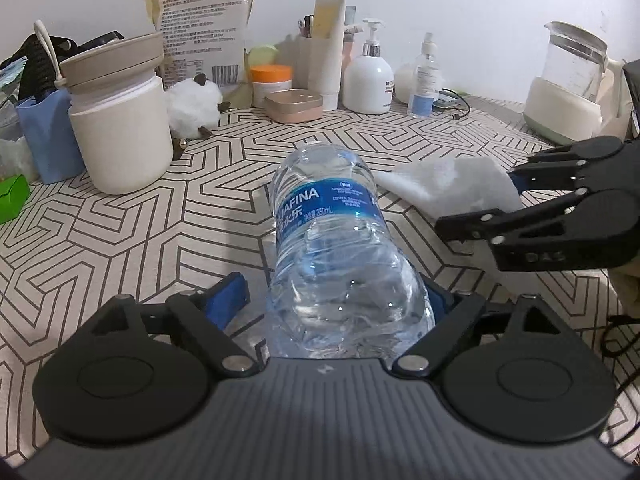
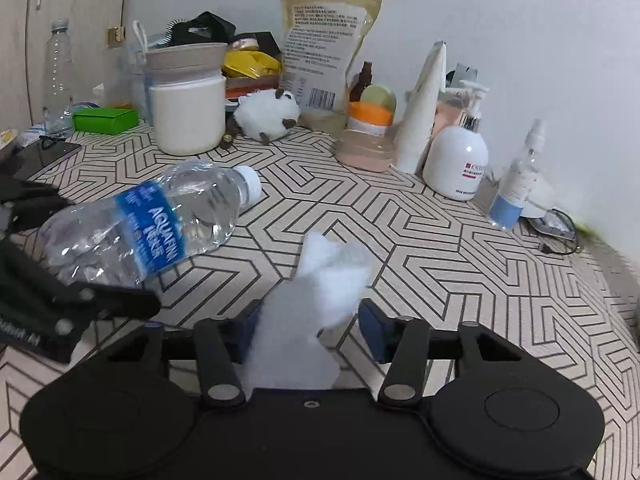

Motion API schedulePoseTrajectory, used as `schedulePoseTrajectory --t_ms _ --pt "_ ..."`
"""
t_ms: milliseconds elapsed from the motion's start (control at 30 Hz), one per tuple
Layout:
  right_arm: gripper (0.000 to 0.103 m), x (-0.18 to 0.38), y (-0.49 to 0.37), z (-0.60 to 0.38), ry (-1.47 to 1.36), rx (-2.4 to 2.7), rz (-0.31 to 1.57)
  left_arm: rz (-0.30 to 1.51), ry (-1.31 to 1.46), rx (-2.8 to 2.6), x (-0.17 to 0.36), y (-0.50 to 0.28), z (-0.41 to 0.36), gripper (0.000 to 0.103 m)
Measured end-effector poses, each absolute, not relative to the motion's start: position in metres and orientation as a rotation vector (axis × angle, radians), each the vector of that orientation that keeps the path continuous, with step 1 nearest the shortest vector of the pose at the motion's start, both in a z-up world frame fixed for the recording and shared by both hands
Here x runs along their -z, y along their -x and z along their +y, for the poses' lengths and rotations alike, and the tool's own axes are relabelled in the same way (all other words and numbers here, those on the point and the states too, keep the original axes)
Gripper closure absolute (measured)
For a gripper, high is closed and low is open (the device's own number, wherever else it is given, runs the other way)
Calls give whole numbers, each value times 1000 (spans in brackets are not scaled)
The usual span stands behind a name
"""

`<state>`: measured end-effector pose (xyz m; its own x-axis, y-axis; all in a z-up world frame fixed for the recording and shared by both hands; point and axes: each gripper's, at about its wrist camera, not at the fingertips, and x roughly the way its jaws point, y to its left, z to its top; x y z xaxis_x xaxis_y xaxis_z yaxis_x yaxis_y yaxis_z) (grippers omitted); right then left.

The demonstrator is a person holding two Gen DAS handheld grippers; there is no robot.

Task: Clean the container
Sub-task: 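Lower the bottle onto the table and open the left tool while the right tool drops the wipe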

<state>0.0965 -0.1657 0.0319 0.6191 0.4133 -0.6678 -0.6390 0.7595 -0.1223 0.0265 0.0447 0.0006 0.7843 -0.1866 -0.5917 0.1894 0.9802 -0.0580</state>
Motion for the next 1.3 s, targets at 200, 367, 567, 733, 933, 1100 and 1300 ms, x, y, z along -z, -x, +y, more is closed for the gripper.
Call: schedulePoseTrajectory --t_ms 200,367,567,733,933,1100,1300 --pt "75 -34 -84 -142 533 -607 571 636 0 201 -1 -26 45 14" --pt "66 -34 -73 -125 613 -645 588 646 28 187 0 -28 50 9" --pt "27 -43 -74 -151 439 -582 620 675 35 200 -3 -28 50 6" --pt "11 -49 -60 -178 284 -542 631 674 26 140 -13 -15 49 6" --pt "10 -41 -50 -189 151 -576 764 678 22 73 -26 8 47 5" --pt "10 -34 -36 -201 -14 -574 788 679 21 71 -27 23 44 3" --pt "10 -31 -26 -203 -53 -533 778 704 10 58 -26 28 37 3"
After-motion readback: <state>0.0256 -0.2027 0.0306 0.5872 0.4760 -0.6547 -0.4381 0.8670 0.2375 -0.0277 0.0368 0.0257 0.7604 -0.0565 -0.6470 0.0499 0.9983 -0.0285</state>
